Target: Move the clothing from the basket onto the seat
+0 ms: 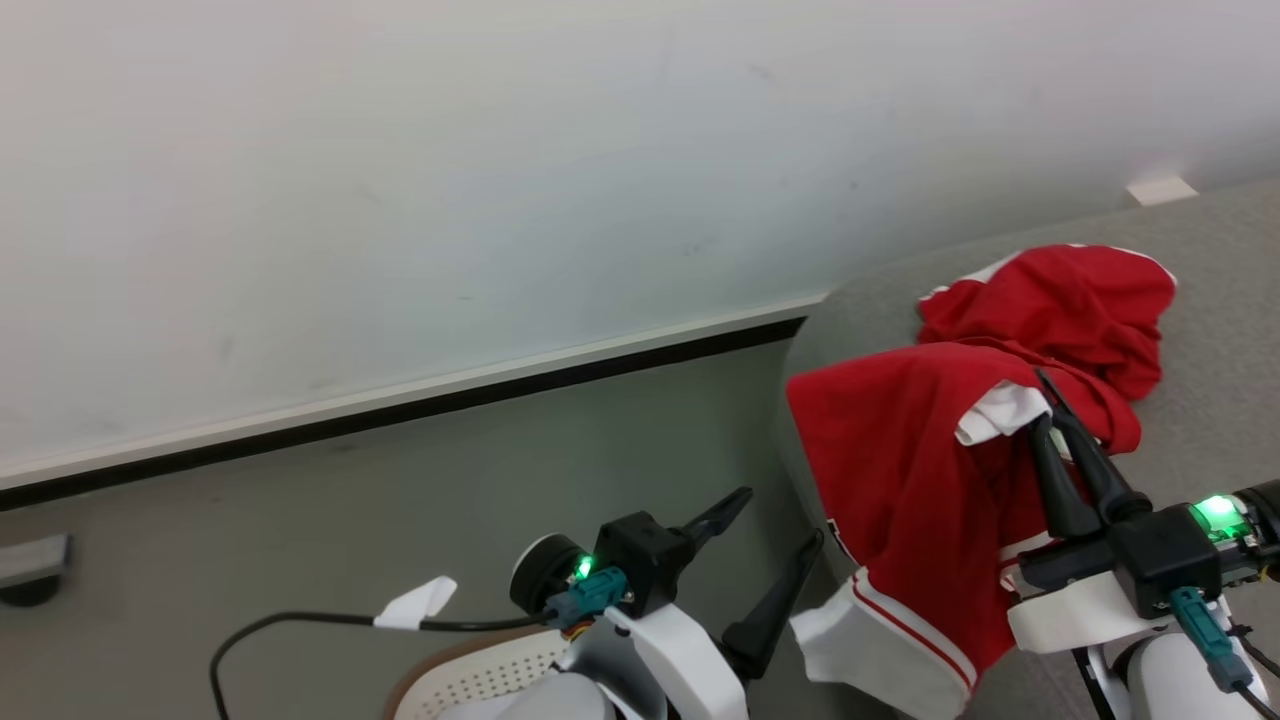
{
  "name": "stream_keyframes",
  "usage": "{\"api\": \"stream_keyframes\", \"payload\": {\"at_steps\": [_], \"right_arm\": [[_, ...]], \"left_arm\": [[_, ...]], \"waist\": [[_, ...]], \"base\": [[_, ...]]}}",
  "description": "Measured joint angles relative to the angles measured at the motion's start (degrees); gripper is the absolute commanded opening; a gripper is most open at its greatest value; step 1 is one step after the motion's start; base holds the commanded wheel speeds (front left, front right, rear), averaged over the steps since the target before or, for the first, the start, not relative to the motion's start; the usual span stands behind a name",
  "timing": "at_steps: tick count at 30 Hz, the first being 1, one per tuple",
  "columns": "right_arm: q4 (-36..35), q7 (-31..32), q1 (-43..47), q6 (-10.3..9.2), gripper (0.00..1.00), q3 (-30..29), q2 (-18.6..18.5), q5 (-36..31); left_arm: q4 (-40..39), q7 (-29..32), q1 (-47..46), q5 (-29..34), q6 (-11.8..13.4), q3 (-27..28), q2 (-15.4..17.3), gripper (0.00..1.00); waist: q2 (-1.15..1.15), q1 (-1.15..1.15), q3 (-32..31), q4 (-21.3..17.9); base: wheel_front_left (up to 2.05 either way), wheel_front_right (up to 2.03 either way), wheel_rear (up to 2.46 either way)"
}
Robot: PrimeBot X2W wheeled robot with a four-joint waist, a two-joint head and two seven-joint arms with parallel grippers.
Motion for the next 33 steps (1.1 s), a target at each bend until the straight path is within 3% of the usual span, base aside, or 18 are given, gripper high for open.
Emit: {"api": "stream_keyframes", "payload": {"at_steps": [11, 16, 21, 33], "right_arm": [[-2.9, 0.0, 0.7, 0.0, 0.0, -3.2, -2.0, 1.0], [-3.4, 0.0, 0.2, 0.0, 0.0, -4.8, -3.3, 1.2], [-2.4, 0.0, -6.9, 0.0, 0.0, -8.1, -6.4, 1.8], [11.9, 3.9, -36.5, 0.01, 0.0, -15.9, -23.5, 0.2]], "left_arm": [[0.6, -0.5, -1.1, -0.1, -0.4, -1.4, -0.8, 1.0], [0.7, -0.3, -2.3, 0.1, -0.7, -2.3, -1.0, 1.0], [0.7, 0.2, -4.8, 0.8, -1.6, -2.9, -1.0, 1.0], [-0.4, -0.1, -13.7, 2.9, -2.8, -2.0, -0.8, 1.0]], "waist": [[0.0, 0.0, 2.3, -6.5], [0.0, 0.0, 4.3, -6.7], [0.0, 0.0, 7.9, -5.2], [0.0, 0.02, 21.8, 1.1]], "base": [[0.0, 0.0, 0.0], [0.0, 0.0, 0.0], [0.0, 0.0, 0.0], [0.0, 0.0, 0.0]]}}
